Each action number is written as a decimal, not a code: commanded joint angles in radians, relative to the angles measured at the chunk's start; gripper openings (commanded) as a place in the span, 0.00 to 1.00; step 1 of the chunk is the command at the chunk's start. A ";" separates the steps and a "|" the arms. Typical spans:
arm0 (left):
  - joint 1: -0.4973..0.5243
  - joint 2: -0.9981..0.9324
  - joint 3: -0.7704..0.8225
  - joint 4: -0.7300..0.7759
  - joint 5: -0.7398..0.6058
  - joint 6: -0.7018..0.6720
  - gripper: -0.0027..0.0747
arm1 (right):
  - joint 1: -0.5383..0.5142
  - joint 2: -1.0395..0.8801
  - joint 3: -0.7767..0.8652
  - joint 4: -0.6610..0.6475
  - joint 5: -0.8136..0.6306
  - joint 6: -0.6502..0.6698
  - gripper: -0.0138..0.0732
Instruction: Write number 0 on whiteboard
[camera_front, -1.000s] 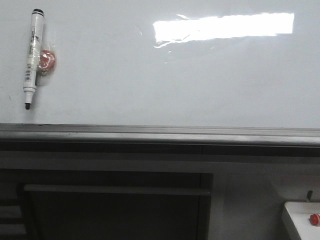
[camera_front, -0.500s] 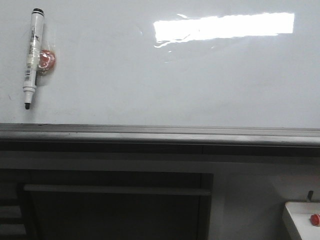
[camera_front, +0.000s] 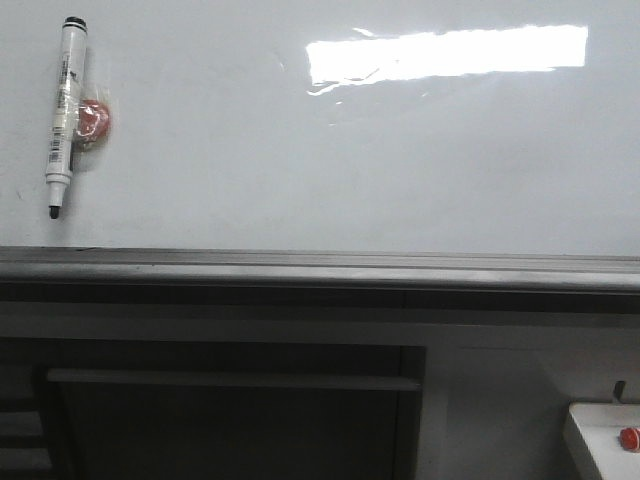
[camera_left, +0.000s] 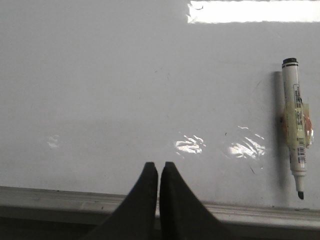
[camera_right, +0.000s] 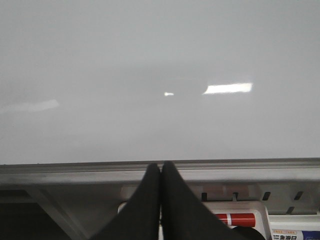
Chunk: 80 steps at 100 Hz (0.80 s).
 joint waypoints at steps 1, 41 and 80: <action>0.002 0.091 -0.081 -0.023 -0.061 -0.001 0.01 | -0.005 0.071 -0.101 0.008 -0.019 -0.001 0.10; 0.002 0.200 -0.101 -0.203 -0.215 -0.001 0.69 | -0.005 0.123 -0.138 0.010 -0.040 -0.001 0.10; -0.137 0.242 -0.101 -0.012 -0.324 0.001 0.63 | -0.005 0.123 -0.138 0.040 0.029 0.001 0.10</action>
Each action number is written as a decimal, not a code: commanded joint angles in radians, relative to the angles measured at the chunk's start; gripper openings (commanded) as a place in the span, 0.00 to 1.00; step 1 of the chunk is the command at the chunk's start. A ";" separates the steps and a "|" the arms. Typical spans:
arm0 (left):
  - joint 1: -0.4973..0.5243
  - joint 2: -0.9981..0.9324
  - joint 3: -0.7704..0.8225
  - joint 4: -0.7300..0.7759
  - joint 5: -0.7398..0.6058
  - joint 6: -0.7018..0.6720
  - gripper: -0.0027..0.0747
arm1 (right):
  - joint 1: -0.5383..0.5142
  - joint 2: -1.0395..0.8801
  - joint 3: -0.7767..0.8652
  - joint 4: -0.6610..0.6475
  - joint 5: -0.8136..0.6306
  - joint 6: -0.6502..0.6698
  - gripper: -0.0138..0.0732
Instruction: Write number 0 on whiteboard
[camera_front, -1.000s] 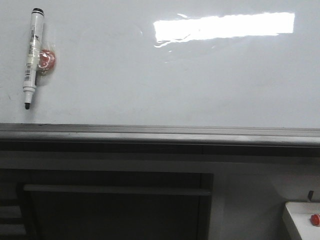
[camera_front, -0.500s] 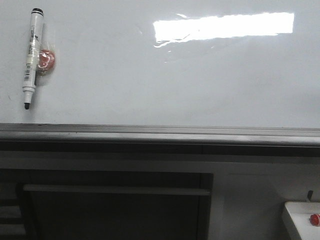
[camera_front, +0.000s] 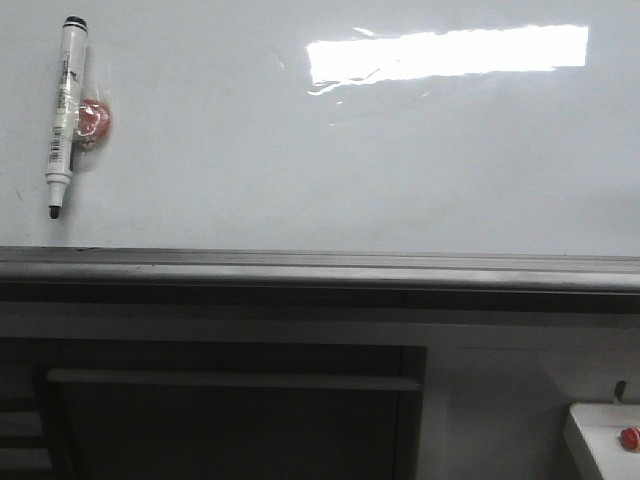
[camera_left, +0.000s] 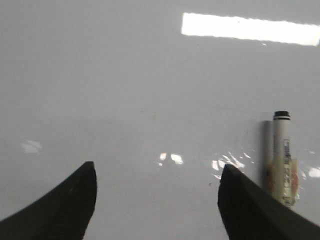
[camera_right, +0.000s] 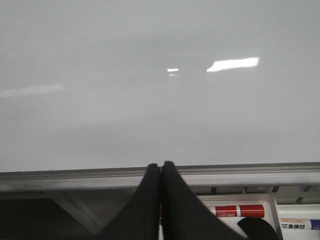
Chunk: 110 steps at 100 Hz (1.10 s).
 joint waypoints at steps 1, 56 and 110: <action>-0.077 0.030 -0.037 0.041 -0.121 0.001 0.63 | -0.005 0.015 -0.034 0.003 -0.043 0.001 0.10; -0.470 0.409 -0.037 -0.039 -0.436 0.001 0.60 | -0.005 0.015 -0.032 0.003 -0.072 0.001 0.10; -0.470 0.707 -0.058 -0.190 -0.604 -0.001 0.60 | -0.005 0.015 -0.032 0.003 -0.081 0.001 0.10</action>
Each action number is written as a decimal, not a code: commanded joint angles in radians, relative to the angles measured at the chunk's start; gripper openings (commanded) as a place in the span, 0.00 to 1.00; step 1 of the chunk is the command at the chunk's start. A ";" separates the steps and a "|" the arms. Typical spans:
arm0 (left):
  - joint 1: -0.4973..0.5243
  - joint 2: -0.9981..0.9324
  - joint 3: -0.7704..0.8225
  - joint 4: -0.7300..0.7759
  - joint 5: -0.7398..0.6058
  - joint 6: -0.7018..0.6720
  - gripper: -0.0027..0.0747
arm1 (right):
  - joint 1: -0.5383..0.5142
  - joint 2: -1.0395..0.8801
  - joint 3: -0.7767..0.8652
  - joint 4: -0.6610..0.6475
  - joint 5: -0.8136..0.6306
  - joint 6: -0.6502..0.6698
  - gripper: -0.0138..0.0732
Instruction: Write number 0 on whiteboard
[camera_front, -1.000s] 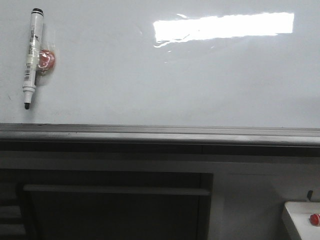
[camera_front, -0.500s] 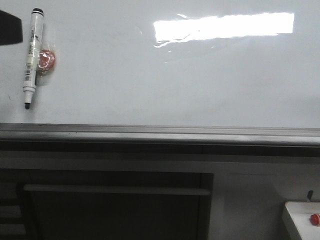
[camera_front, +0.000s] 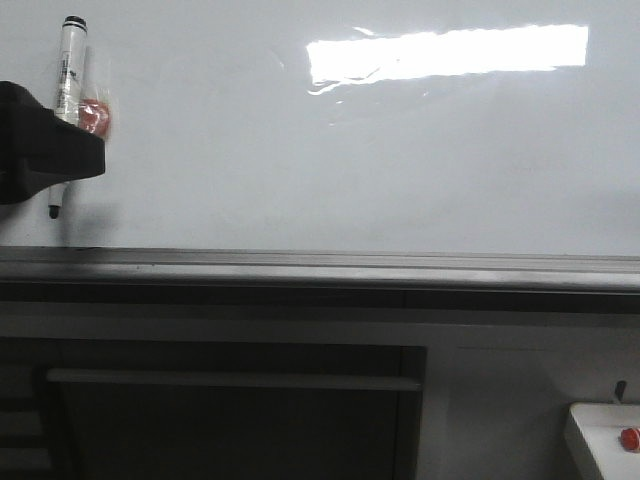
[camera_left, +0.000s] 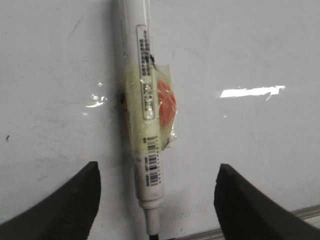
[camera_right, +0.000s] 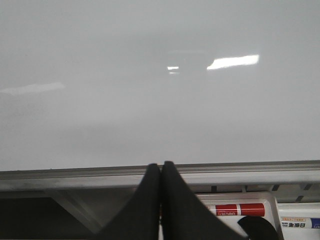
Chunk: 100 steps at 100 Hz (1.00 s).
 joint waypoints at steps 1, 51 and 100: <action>-0.007 0.008 -0.038 -0.021 -0.092 -0.003 0.59 | -0.005 0.015 -0.032 0.003 -0.084 -0.001 0.10; -0.007 0.027 -0.038 0.023 -0.095 -0.003 0.01 | 0.005 0.015 -0.034 0.024 -0.055 -0.001 0.10; -0.007 -0.109 -0.038 0.880 -0.190 -0.001 0.01 | 0.533 0.083 -0.249 0.140 0.034 -0.272 0.55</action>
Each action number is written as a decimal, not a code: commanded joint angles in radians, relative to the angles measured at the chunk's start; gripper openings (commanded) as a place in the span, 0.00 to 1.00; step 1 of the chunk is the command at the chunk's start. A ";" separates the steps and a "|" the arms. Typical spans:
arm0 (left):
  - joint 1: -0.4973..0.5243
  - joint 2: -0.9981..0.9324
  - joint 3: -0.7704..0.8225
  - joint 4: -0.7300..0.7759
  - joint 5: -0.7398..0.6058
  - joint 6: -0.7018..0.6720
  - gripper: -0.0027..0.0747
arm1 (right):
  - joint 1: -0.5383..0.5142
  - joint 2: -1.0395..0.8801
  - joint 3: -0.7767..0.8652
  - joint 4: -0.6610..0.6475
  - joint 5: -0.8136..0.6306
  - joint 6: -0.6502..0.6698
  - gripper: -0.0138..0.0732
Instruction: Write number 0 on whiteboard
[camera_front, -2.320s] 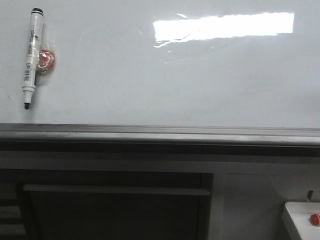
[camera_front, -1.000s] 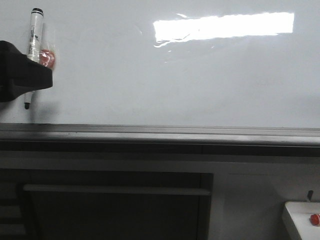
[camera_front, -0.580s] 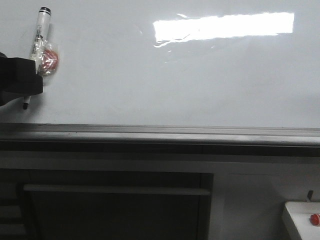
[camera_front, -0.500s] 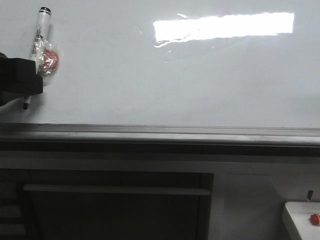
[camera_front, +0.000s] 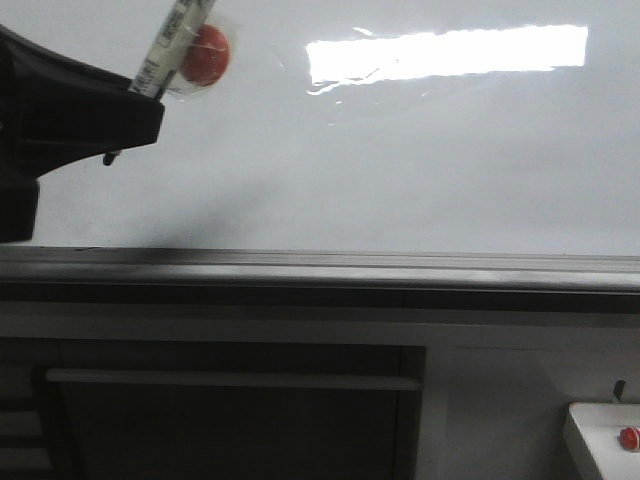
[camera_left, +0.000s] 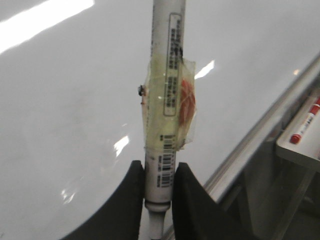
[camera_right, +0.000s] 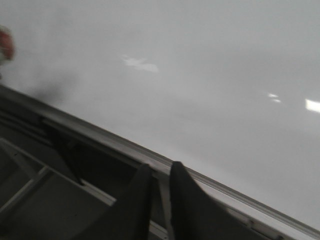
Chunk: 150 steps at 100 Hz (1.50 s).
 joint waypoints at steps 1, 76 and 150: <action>-0.007 -0.024 -0.029 0.141 -0.120 -0.001 0.01 | 0.105 0.051 -0.063 0.016 -0.072 -0.039 0.56; -0.007 -0.024 -0.029 0.306 -0.209 -0.001 0.01 | 0.486 0.458 -0.280 0.012 -0.292 -0.122 0.61; -0.007 -0.024 -0.029 0.310 -0.209 -0.001 0.01 | 0.494 0.565 -0.316 0.012 -0.306 -0.122 0.28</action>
